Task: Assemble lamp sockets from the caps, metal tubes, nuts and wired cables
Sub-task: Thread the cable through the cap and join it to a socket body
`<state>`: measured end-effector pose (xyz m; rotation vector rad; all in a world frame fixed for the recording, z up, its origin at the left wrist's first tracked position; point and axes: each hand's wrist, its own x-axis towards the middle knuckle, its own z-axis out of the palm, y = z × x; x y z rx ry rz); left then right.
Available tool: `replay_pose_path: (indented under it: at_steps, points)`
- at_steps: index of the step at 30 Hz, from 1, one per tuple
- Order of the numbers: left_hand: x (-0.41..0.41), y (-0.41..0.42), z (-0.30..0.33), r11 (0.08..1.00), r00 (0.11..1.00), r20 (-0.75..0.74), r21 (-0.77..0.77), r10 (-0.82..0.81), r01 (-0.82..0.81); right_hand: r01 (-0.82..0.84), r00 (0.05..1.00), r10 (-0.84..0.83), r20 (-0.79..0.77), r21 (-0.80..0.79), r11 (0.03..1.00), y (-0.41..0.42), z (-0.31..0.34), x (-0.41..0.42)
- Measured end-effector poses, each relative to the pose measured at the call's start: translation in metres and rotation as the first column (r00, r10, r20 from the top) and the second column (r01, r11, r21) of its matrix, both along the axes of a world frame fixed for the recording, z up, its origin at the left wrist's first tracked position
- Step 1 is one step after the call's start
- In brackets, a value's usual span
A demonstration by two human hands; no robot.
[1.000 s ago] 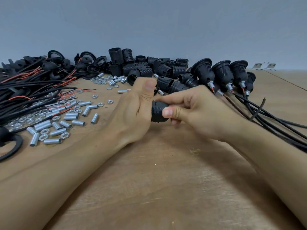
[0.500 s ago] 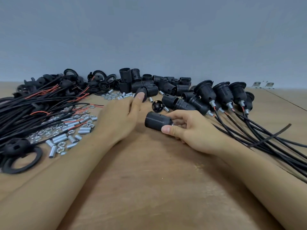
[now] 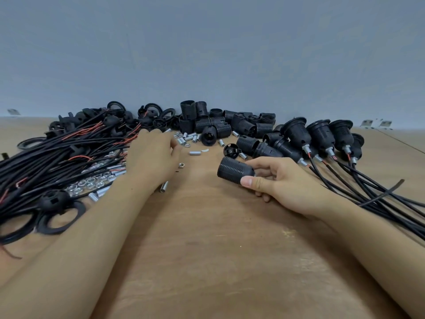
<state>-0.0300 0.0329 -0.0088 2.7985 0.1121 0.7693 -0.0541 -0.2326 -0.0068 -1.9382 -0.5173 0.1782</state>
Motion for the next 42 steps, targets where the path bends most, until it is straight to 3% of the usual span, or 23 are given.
replay_pose_path:
  at_steps: [3, 11, 17, 20, 24, 27, 30, 33, 35, 37, 39, 42]
  points:
    - [0.007, 0.005, 0.003, 0.999, 0.999, -0.008, -0.029, -0.031, 0.031, 0.002, 1.000, -0.002, -0.007, -0.001, 1.000, 0.001, -0.001, 0.001]
    - [0.077, 0.045, 0.037, 0.993, 0.985, -0.161, 0.093, -0.063, 0.079, -0.026, 1.000, 0.026, 0.000, 0.005, 1.000, 0.003, 0.000, 0.002]
    - [0.137, 0.041, 0.035, 0.969, 0.980, -0.191, 0.248, 0.057, -0.008, -0.053, 0.999, 0.054, -0.009, 0.054, 0.997, 0.004, 0.000, 0.004]
    - [0.152, 0.034, 0.030, 0.969, 0.958, -0.277, 0.245, 0.078, -0.008, -0.064, 0.998, 0.064, -0.006, 0.054, 0.997, 0.004, -0.002, 0.008]
    - [0.161, 0.037, 0.023, 0.970, 0.982, -0.126, 0.215, 0.139, -0.110, -0.067, 0.997, 0.069, -0.023, 0.084, 0.994, 0.003, -0.004, 0.010]
    - [0.156, 0.034, 0.029, 0.988, 0.989, 0.087, -0.115, 0.116, -0.106, -0.060, 0.998, 0.063, -0.029, 0.086, 0.994, 0.004, -0.004, 0.009]
    - [0.132, 0.013, 0.048, 0.852, 0.943, 0.305, -0.522, 0.135, 0.047, -0.041, 0.999, 0.043, -0.026, 0.082, 0.996, 0.004, -0.002, 0.008]
    - [0.085, -0.025, 0.058, 0.629, 0.909, 0.408, -0.729, 0.080, 0.271, 0.036, 0.999, -0.036, -0.007, 0.130, 0.991, 0.007, 0.000, 0.005]
    - [0.046, -0.047, 0.054, 0.411, 0.925, 0.380, -0.844, 0.002, 0.346, 0.097, 0.994, -0.105, 0.033, 0.193, 0.976, 0.006, 0.003, 0.005]
    - [0.011, -0.060, 0.043, 0.237, 0.955, 0.264, -0.927, -0.133, 0.290, 0.139, 0.986, -0.159, 0.056, 0.255, 0.957, 0.004, 0.006, 0.006]
    - [-0.014, -0.067, 0.029, 0.130, 0.942, 0.161, -0.970, -0.295, 0.206, 0.156, 0.982, -0.179, 0.056, 0.281, 0.947, 0.002, 0.007, 0.006]
    - [-0.033, -0.073, 0.015, -0.010, 0.899, 0.141, -0.989, -0.415, 0.150, 0.134, 0.987, -0.148, 0.055, 0.201, 0.970, -0.001, 0.004, 0.005]
